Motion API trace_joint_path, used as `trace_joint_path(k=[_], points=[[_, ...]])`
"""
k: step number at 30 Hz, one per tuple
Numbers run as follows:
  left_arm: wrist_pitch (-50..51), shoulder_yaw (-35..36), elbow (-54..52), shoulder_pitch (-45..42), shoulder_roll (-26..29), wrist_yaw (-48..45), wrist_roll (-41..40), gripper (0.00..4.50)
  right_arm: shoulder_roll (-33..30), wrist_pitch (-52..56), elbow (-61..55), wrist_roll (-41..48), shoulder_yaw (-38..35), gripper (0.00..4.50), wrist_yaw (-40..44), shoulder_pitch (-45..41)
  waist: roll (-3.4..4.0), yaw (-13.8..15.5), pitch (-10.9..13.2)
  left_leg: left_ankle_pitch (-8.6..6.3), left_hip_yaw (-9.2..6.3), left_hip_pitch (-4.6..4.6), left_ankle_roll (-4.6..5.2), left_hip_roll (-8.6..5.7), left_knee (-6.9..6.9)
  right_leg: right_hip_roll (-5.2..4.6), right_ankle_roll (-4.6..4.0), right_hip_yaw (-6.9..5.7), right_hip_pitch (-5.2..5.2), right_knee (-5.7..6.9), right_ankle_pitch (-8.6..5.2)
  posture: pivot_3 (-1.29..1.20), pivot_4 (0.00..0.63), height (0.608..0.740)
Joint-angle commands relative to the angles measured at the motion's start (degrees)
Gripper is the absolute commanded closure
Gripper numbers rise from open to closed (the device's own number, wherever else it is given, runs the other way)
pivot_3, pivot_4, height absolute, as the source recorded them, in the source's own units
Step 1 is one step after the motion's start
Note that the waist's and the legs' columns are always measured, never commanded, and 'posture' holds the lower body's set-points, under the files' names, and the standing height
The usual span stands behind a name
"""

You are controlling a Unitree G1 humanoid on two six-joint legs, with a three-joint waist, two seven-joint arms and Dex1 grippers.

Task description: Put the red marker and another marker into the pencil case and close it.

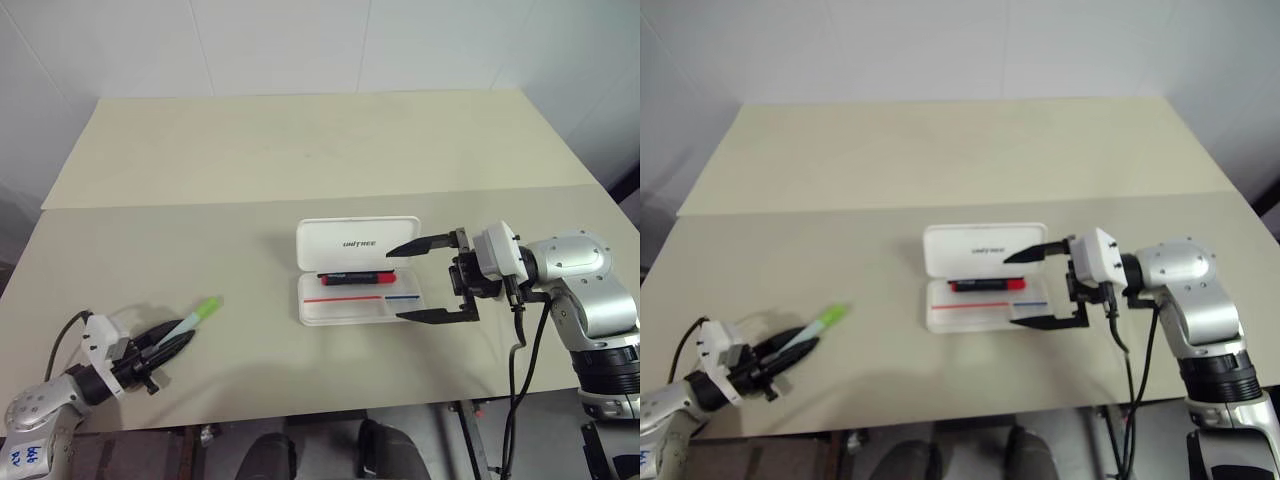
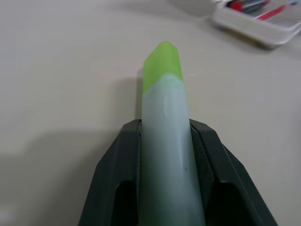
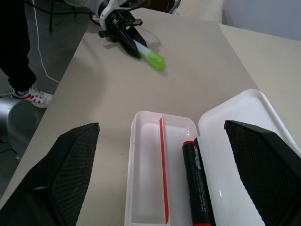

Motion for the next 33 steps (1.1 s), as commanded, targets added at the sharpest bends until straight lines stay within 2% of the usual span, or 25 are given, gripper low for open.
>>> trace_joint_path(k=[1, 6, 10, 14, 21, 28, 33], points=[[2.3, -0.2, -7.4, -2.2, 2.2, -0.6, -3.0, 3.47, 0.3, -1.3, -0.4, -0.1, -0.2, 0.00, -0.8, -0.3, 0.00, -0.1, 0.0, 0.00, 0.00, 0.00, 0.00, 0.02, 0.01, 0.02, 0.00, 0.00, 0.00, 0.00, 0.00, 0.00, 0.150, 0.740], [6.0, -3.4, -12.9, -7.5, 5.2, -1.7, -3.5, 3.47, 0.6, -2.1, -0.3, -0.8, -0.4, 0.00, -2.2, 0.3, 0.00, -0.2, 0.0, 0.01, 0.07, 0.04, -0.01, 0.05, 0.04, 0.08, 0.00, 0.04, 0.01, 0.00, 0.00, 0.00, 0.150, 0.740], [7.5, -9.4, -14.8, -15.1, 6.5, -3.2, -1.8, 3.47, 0.1, -2.2, -0.7, -1.1, -1.6, 0.00, -3.9, 1.6, -0.01, 0.0, 0.0, 0.01, 0.08, 0.04, -0.01, 0.05, 0.05, 0.12, 0.00, 0.03, 0.00, 0.00, 0.00, 0.00, 0.150, 0.740], [8.6, -15.3, -13.7, -22.5, 5.7, -3.9, -0.3, 3.47, -1.1, -2.1, -1.4, -1.4, -2.9, 0.00, -5.7, 3.4, -0.02, 0.0, 0.0, 0.01, 0.10, 0.00, -0.01, 0.02, 0.07, 0.12, 0.00, 0.03, 0.01, 0.00, 0.00, 0.00, 0.150, 0.740], [8.7, -24.6, -10.7, -31.3, 0.2, -4.4, 2.7, 3.47, -3.0, -1.0, -5.5, -0.9, -5.6, 0.00, -9.1, 8.0, -0.03, 0.0, 0.0, 0.01, 0.19, 0.00, -0.01, 0.04, 0.06, 0.17, 0.02, 0.01, 0.00, -0.04, 0.01, 0.00, 0.150, 0.740], [8.1, -22.7, -8.8, -29.4, 1.1, -6.0, 1.7, 3.47, -4.2, 0.5, -9.4, -0.1, -7.9, 0.00, -11.8, 11.7, -0.05, 0.0, 0.0, 0.02, 0.27, 0.02, -0.02, 0.13, 0.13, 0.25, 0.02, 0.07, 0.01, -0.10, 0.00, 0.00, 0.150, 0.740], [9.8, -17.3, -8.8, -24.2, 2.9, -5.2, -0.1, 3.47, -3.8, 0.7, -9.9, -0.1, -7.2, 0.00, -12.9, 12.1, -0.05, 0.0, 0.0, 0.03, 0.32, 0.06, -0.04, 0.20, 0.13, 0.30, 0.01, 0.12, 0.01, -0.12, 0.00, 0.00, 0.150, 0.740]])
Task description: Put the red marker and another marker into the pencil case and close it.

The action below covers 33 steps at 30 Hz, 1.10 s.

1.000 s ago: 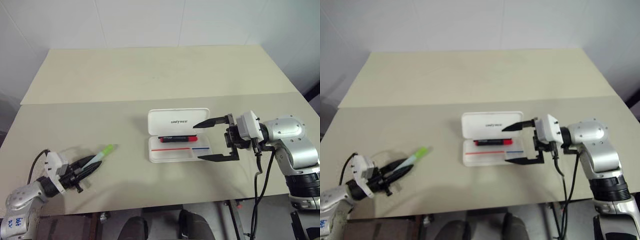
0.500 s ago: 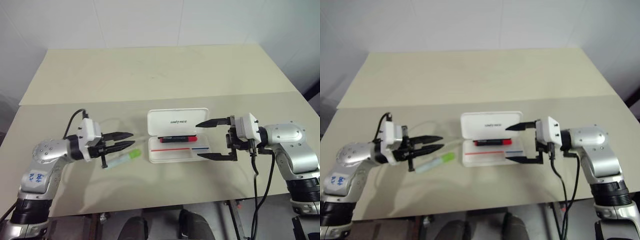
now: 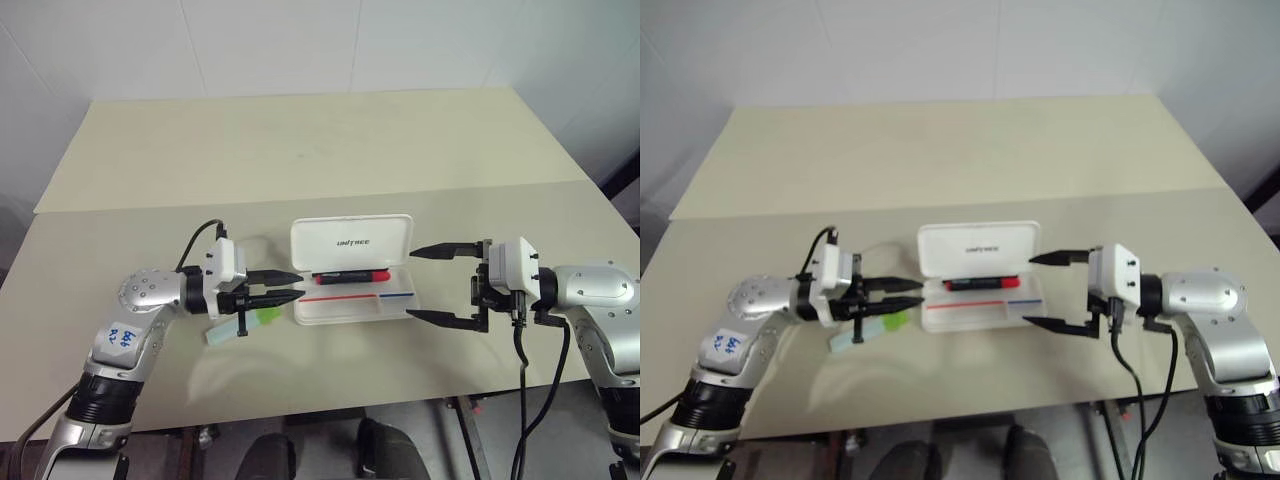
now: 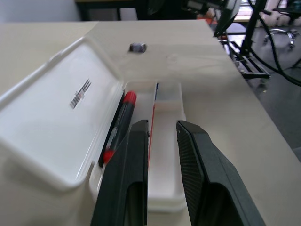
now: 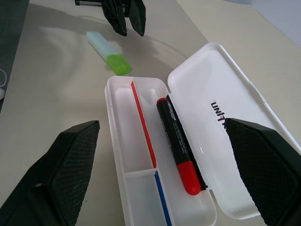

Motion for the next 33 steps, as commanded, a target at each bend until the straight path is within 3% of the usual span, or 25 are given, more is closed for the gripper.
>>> trace_joint_path(k=[1, 3, 6, 10, 21, 33], points=[[1.1, 5.4, -0.3, 3.6, 2.2, 0.9, -2.2, 3.47, -0.4, -0.2, -1.3, 1.2, -1.2, 0.00, -0.6, -0.6, 0.00, 0.0, 0.0, 0.00, 0.00, -0.01, 0.00, 0.01, 0.00, 0.01, 0.00, 0.00, -0.01, -0.01, 0.00, 0.00, 0.150, 0.740], [2.4, 7.5, -0.5, 5.6, 3.2, 1.5, -3.0, 3.30, -0.3, -0.3, -0.9, 1.1, -0.9, 0.00, -0.6, -0.9, 0.00, 0.0, 0.0, 0.00, 0.00, -0.01, 0.00, 0.05, 0.00, 0.05, 0.00, 0.00, -0.01, -0.01, 0.00, 0.00, 0.150, 0.740], [-0.8, 12.2, 1.2, 9.7, 4.7, 1.8, -1.7, 2.63, 0.2, -0.6, 0.1, 1.0, 0.2, 0.00, -0.1, -2.3, 0.00, 0.0, 0.0, 0.00, -0.01, -0.01, 0.00, 0.06, 0.00, 0.05, 0.00, 0.01, -0.01, -0.01, 0.00, 0.00, 0.150, 0.740], [-3.9, 14.3, 2.1, 12.7, 5.1, 1.1, -0.9, 1.18, 0.3, -0.6, 1.8, 1.3, 1.2, 0.00, 1.6, -4.2, -0.01, 0.2, 0.0, 0.00, -0.05, -0.03, 0.00, 0.05, 0.00, 0.04, -0.02, 0.00, -0.02, -0.01, 0.00, 0.00, 0.150, 0.740], [-5.6, 12.5, 0.8, 18.8, 3.4, 1.4, -0.4, 1.18, 0.5, -1.1, 3.9, 0.9, 2.5, 0.00, 3.6, -6.8, 0.00, -0.1, 0.0, 0.00, 0.01, -0.02, 0.00, 0.07, -0.03, 0.05, -0.02, 0.00, -0.05, 0.00, 0.00, 0.00, 0.150, 0.740], [-13.0, 9.9, 13.3, 19.2, 2.8, 0.8, 5.1, 1.18, 0.1, -1.1, 3.0, 1.3, 1.8, 0.00, 3.5, -6.6, 0.02, 0.1, 0.0, -0.01, 0.02, 0.01, 0.00, 0.09, -0.03, 0.06, -0.05, 0.00, -0.04, 0.02, 0.00, 0.00, 0.150, 0.740]])
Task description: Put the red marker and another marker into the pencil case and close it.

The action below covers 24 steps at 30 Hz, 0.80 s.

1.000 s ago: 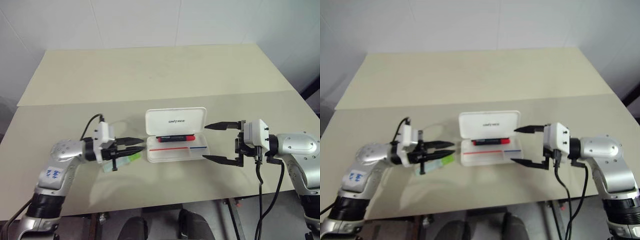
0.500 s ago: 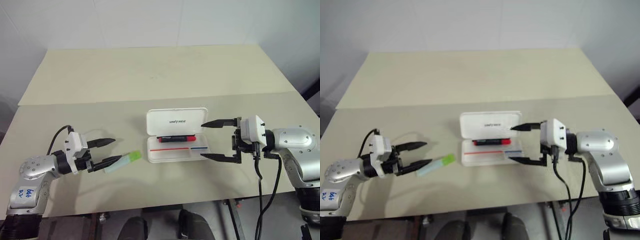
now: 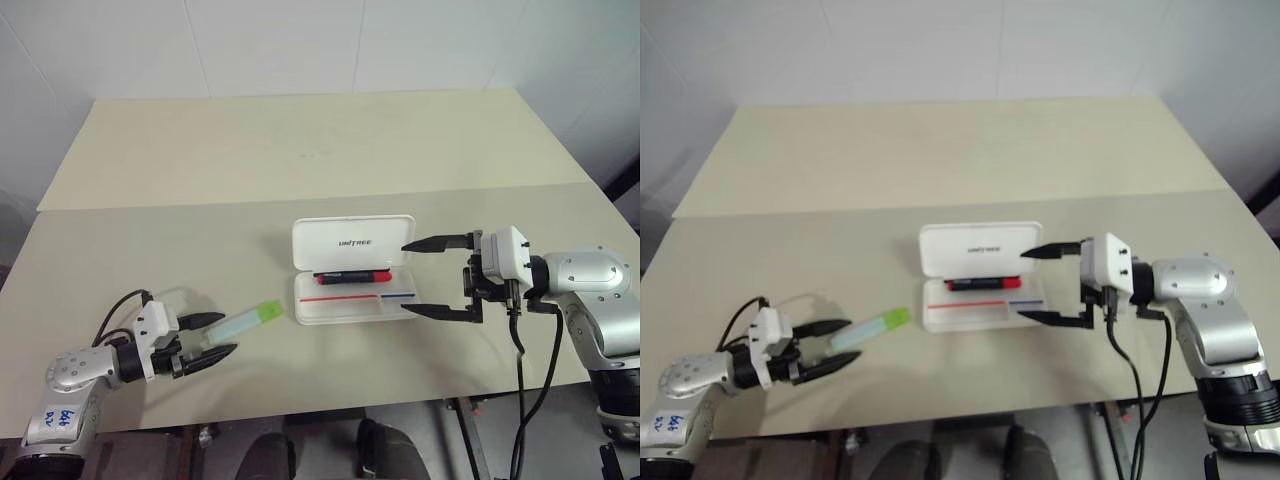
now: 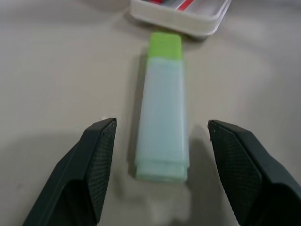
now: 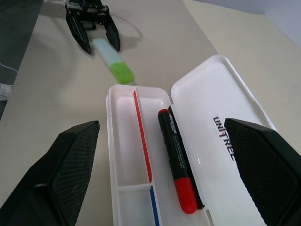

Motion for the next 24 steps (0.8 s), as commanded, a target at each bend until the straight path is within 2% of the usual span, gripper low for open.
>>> trace_joint_path(k=[1, 4, 8, 9, 16, 21, 24], points=[[-1.8, -1.1, 3.1, -1.5, -0.4, -0.4, 1.3, 1.18, -0.4, -0.5, -1.5, 1.3, -1.1, 0.00, 0.1, -0.5, 0.00, 0.1, 0.0, 0.00, 0.00, -0.01, 0.00, 0.00, 0.00, 0.00, -0.01, -0.01, 0.00, 0.00, 0.00, 0.00, 0.150, 0.740], [-2.3, -2.0, 4.1, -3.1, -0.7, -1.1, 1.1, 1.84, -0.4, -0.8, -1.3, 1.3, -1.2, 0.00, 0.3, -0.5, 0.00, 0.1, 0.0, 0.01, 0.00, 0.01, -0.01, 0.00, 0.00, -0.01, -0.03, 0.00, 0.02, 0.01, 0.02, 0.00, 0.150, 0.740], [-2.5, -2.7, 4.3, -3.9, -0.8, -1.9, 1.2, 3.18, -0.4, -0.9, -1.3, 1.3, -1.3, 0.00, 0.3, -0.2, -0.01, 0.0, 0.0, 0.02, 0.02, 0.02, -0.02, 0.00, 0.01, -0.01, -0.08, 0.00, 0.02, 0.01, 0.05, 0.00, 0.150, 0.740], [-2.5, -2.9, 4.2, -3.9, -0.8, -1.9, 1.2, 3.40, -0.4, -1.0, -1.3, 1.3, -1.3, 0.00, 0.3, -0.1, -0.01, 0.0, 0.0, 0.02, 0.02, 0.02, -0.02, 0.00, 0.01, -0.01, -0.08, 0.00, 0.01, 0.01, 0.05, 0.00, 0.150, 0.740], [-2.0, -2.7, 2.6, -4.8, -1.6, -2.2, -0.5, 3.40, 0.0, -1.2, -1.2, 0.9, -0.9, 0.00, 0.0, -0.1, -0.01, 0.1, 0.0, 0.01, 0.01, -0.01, -0.01, -0.02, 0.01, -0.03, -0.07, -0.02, 0.01, 0.03, 0.06, 0.00, 0.150, 0.740], [-2.0, -0.4, -0.5, -7.5, -1.8, -2.3, -3.5, 3.40, 0.2, -1.6, -0.8, 0.4, -0.6, 0.00, -0.2, -0.2, -0.04, 0.0, 0.0, 0.01, 0.01, -0.02, -0.01, 0.02, 0.01, 0.02, -0.07, -0.04, 0.00, 0.03, 0.06, 0.00, 0.150, 0.740], [1.3, 0.1, -4.2, -10.5, -1.4, -0.5, -5.4, 3.40, 0.0, -2.1, 0.0, 0.4, -0.9, 0.00, 0.1, -0.1, -0.04, 0.0, 0.0, 0.01, 0.01, -0.01, -0.02, 0.04, 0.01, 0.02, -0.07, -0.04, 0.00, 0.02, 0.06, 0.00, 0.150, 0.740]])
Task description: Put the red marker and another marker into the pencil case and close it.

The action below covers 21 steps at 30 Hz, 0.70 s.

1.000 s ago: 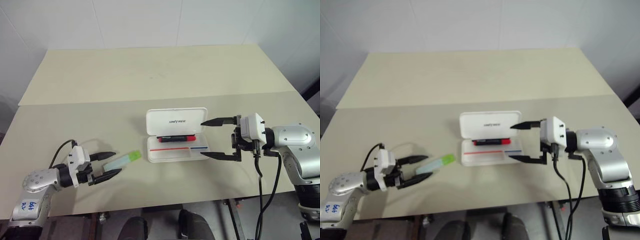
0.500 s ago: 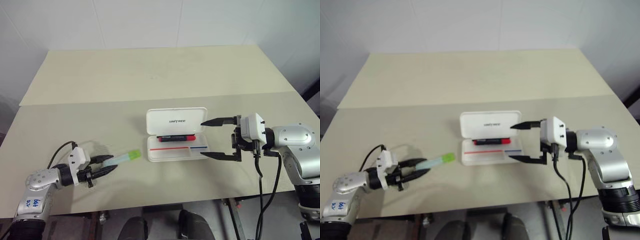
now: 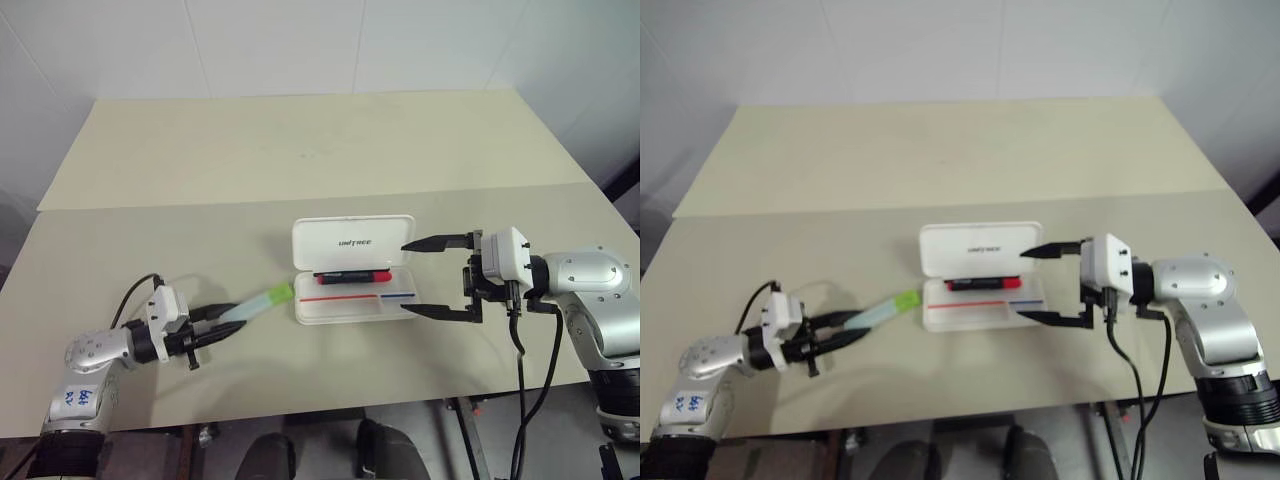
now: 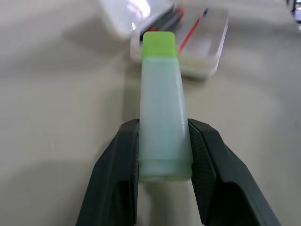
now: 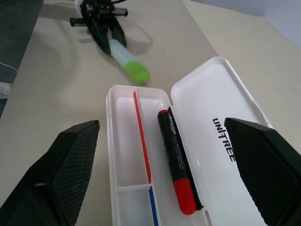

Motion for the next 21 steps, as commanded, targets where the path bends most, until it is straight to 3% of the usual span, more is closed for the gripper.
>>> trace_joint_path(k=[1, 8, 15, 21], points=[[3.5, 1.6, -5.9, -3.5, 0.9, 1.4, -3.4, 3.40, -0.4, -1.2, 0.2, 0.5, -1.0, 0.00, 0.2, 0.0, 0.00, 0.0, 0.0, 0.00, 0.00, 0.00, 0.00, 0.00, 0.01, 0.00, 0.00, 0.01, 0.00, 0.00, 0.00, 0.00, 0.150, 0.740], [10.7, -5.3, -13.3, -11.7, 0.4, 0.9, -3.4, 3.40, -1.3, -1.8, 1.0, 0.4, -1.9, 0.00, 0.5, 0.6, -0.02, 0.1, 0.0, 0.00, 0.02, -0.02, 0.00, -0.01, 0.02, 0.01, 0.00, 0.01, 0.00, 0.00, 0.00, 0.00, 0.150, 0.740], [15.1, -12.6, -13.6, -15.9, -3.3, 2.1, -1.5, 3.40, -2.0, -0.6, -1.4, 0.8, -3.1, 0.00, -1.4, 2.2, -0.03, 0.0, 0.0, 0.00, 0.03, -0.02, 0.00, -0.01, 0.02, 0.05, 0.01, 0.00, 0.00, -0.01, 0.00, 0.00, 0.150, 0.740], [14.6, -19.3, -10.2, -15.7, -5.5, 4.9, 6.1, 3.40, -3.8, 1.6, -4.6, 1.7, -5.7, 0.00, -3.3, 4.6, -0.05, 0.2, 0.0, 0.00, 0.05, -0.02, 0.00, -0.02, 0.05, 0.05, 0.01, 0.04, 0.02, -0.03, 0.00, 0.00, 0.150, 0.740]])
